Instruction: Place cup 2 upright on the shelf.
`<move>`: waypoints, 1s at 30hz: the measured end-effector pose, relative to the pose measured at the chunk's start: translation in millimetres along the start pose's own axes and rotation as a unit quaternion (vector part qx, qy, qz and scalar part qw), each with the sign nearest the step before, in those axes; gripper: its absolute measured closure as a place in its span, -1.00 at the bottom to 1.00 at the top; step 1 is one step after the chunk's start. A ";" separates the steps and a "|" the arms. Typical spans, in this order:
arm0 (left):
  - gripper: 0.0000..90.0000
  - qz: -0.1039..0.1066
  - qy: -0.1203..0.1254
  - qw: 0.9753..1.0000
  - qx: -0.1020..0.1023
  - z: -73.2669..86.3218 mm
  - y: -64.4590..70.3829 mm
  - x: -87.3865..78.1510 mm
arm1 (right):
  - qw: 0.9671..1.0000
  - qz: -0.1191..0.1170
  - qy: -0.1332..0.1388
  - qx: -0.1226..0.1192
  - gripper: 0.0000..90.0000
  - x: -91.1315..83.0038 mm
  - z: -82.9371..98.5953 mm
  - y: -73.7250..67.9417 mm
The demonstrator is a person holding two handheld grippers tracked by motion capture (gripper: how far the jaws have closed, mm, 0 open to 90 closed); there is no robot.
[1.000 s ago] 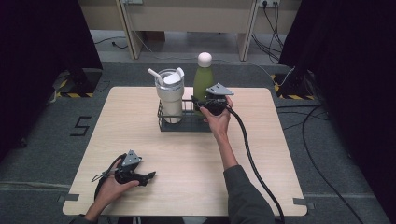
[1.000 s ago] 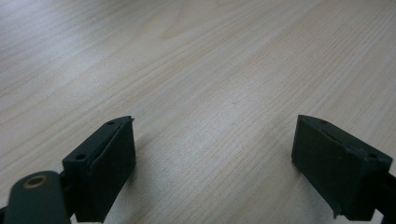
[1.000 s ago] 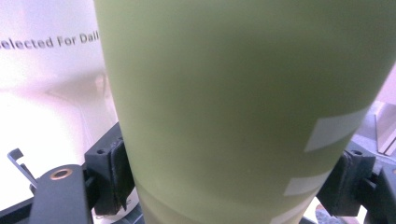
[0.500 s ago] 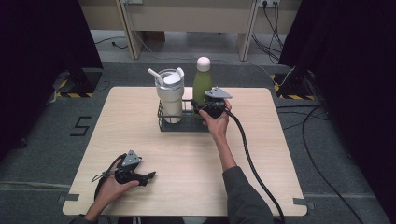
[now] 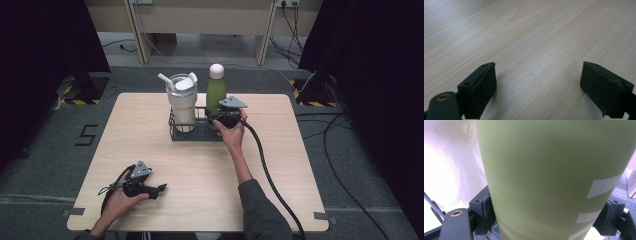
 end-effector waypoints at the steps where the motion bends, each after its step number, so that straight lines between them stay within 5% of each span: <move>1: -0.71 0.000 0.000 1.000 0.000 0.0 0.0 0.0 | 1.000 0.001 0.000 -0.002 -0.54 0.1 0.1 -0.4; 30: -0.71 0.000 0.000 1.000 0.000 0.0 0.0 -0.1 | 1.000 -0.018 0.007 -0.002 -0.67 -9.3 3.5 4.2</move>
Point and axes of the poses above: each handheld gripper's, and its own axes: x roughly forward along the jaws, z roughly out of its underside, y roughly to its right, the point moved 5 cm from there along x, roughly forward along the jaws, and after that the axes turned 1 degree about -y, right-handed, at the moved point
